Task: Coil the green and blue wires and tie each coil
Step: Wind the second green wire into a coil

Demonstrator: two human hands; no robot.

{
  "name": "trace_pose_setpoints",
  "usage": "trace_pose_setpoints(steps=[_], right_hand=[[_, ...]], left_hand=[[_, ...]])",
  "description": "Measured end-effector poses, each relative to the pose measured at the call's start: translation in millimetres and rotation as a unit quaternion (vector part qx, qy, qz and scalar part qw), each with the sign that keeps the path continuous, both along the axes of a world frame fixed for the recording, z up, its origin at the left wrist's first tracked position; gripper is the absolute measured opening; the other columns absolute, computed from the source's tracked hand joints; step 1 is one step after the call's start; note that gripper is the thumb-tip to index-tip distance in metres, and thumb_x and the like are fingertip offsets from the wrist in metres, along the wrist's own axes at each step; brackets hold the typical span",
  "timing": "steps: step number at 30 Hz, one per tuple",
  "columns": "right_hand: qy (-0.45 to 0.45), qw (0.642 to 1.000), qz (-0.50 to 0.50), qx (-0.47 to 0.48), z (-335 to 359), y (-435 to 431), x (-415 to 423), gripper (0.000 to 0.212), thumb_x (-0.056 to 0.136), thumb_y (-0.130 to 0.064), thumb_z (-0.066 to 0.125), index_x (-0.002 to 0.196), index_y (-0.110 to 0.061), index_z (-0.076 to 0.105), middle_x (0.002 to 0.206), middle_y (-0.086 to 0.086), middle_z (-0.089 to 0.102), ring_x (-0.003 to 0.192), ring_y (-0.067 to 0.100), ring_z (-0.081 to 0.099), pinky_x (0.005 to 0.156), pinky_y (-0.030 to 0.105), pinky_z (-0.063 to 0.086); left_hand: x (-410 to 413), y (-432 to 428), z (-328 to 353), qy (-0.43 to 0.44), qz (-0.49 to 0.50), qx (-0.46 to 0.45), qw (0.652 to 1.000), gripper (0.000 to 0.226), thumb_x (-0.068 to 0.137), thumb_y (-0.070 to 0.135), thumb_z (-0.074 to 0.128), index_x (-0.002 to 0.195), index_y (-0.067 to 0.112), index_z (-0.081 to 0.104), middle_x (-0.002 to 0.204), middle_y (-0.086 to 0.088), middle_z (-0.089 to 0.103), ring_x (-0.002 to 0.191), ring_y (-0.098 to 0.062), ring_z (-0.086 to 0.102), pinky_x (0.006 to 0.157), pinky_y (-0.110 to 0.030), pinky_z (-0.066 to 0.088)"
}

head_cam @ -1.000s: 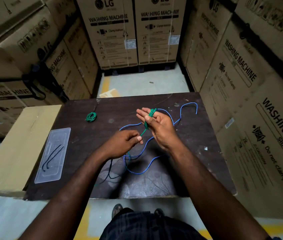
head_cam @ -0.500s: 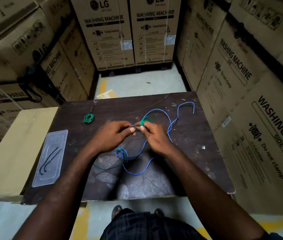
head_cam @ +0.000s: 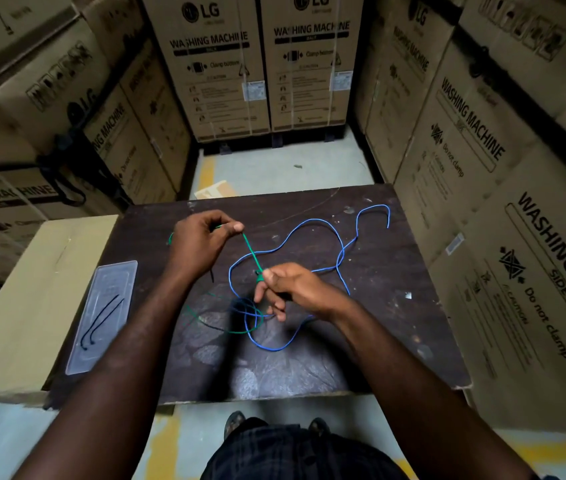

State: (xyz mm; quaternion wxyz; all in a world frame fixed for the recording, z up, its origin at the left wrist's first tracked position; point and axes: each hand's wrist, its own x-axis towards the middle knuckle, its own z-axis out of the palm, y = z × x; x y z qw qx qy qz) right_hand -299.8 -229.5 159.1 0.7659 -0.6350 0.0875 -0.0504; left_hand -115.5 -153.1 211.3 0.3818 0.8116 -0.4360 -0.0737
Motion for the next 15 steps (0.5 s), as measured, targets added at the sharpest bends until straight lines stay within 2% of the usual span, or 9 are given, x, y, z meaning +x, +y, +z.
trace_pose_setpoints(steps=[4, 7, 9, 12, 15], right_hand=[[-0.032, 0.987, -0.019, 0.157, 24, -3, -5, 0.036, 0.100, -0.024, 0.035, 0.080, -0.001, 0.055, 0.043, -0.007, 0.037, 0.034, 0.011, 0.041, 0.058, 0.029, 0.051], [-0.070, 0.965, -0.047, 0.250, 34, -2, -9, 0.034, 0.097, -0.026, 0.035, 0.079, -0.003, 0.052, 0.042, -0.006, 0.035, 0.035, 0.012, 0.038, 0.059, 0.030, 0.052], [-0.092, 0.954, -0.065, 0.279, 38, 0, -9, 0.032, 0.096, -0.027, 0.036, 0.079, -0.005, 0.051, 0.043, -0.006, 0.035, 0.036, 0.012, 0.037, 0.061, 0.031, 0.051], [-0.114, 0.944, -0.118, 0.285, 44, -3, -7, 0.033, 0.098, -0.028, 0.035, 0.079, -0.007, 0.052, 0.046, -0.005, 0.038, 0.037, 0.012, 0.039, 0.062, 0.031, 0.051], [-0.134, 0.929, -0.172, 0.300, 47, -11, -4, 0.035, 0.100, -0.026, 0.031, 0.085, -0.004, 0.054, 0.052, -0.001, 0.049, 0.043, 0.017, 0.051, 0.068, 0.033, 0.055]], left_hand=[[4, -1, -30, 0.031, 0.004, 0.055, 0.998, 0.031, 0.081, 0.051, 0.064, 0.073, 0.020, 0.066, 0.071, 0.004, 0.069, 0.068, -0.007, 0.059, 0.068, -0.029, 0.047], [-1, -3, -46, 0.045, -0.011, 0.076, 0.996, 0.039, 0.082, 0.057, 0.052, 0.071, 0.020, 0.060, 0.068, 0.001, 0.066, 0.066, -0.011, 0.058, 0.068, -0.033, 0.048], [-6, -3, -51, 0.048, -0.011, 0.084, 0.995, 0.041, 0.086, 0.055, 0.050, 0.067, 0.019, 0.057, 0.066, -0.002, 0.064, 0.066, -0.015, 0.057, 0.064, -0.032, 0.044], [-12, -1, -62, 0.088, -0.018, 0.094, 0.991, 0.040, 0.090, 0.048, 0.054, 0.062, 0.020, 0.057, 0.063, -0.003, 0.059, 0.063, -0.012, 0.049, 0.061, -0.032, 0.040], [-16, 1, -72, 0.136, -0.023, 0.087, 0.987, 0.048, 0.083, 0.058, 0.050, 0.069, 0.015, 0.065, 0.065, -0.009, 0.063, 0.062, -0.010, 0.048, 0.062, -0.033, 0.042]])
